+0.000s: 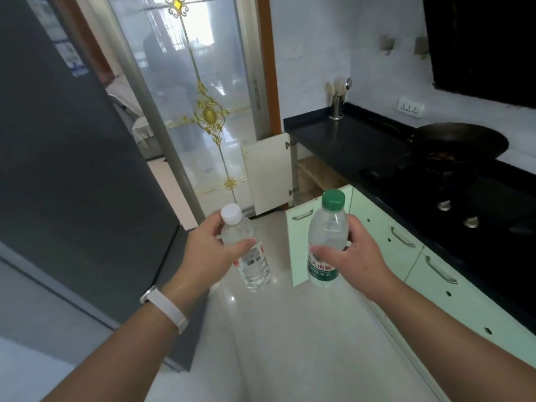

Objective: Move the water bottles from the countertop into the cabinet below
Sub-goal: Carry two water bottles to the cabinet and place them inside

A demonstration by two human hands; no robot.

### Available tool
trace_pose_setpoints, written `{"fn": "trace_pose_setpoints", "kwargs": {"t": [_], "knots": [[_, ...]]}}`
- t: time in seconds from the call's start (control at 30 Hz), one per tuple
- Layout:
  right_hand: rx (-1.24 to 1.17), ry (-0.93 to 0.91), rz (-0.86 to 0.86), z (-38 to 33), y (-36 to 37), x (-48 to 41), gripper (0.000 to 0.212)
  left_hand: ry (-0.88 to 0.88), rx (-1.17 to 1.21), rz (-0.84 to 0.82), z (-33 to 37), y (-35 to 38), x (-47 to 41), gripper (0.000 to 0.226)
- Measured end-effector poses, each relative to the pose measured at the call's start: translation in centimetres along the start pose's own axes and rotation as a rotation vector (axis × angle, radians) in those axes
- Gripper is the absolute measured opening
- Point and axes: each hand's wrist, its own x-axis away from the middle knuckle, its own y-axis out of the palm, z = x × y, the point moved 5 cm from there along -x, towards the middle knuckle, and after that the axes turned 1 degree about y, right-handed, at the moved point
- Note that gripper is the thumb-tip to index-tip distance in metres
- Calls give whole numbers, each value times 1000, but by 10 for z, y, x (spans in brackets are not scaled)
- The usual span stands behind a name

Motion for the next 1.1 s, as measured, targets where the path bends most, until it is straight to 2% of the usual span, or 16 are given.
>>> {"fn": "trace_pose_setpoints", "kwargs": {"t": [0.27, 0.7, 1.1], "knots": [[59, 13, -23, 4, 69, -95, 45, 25, 31, 0, -61, -25, -102, 49], [174, 58, 157, -5, 208, -277, 46, 45, 85, -50, -182, -96, -329, 50], [212, 110, 86, 14, 250, -405, 44, 73, -4, -107, -234, -86, -461, 48]]}}
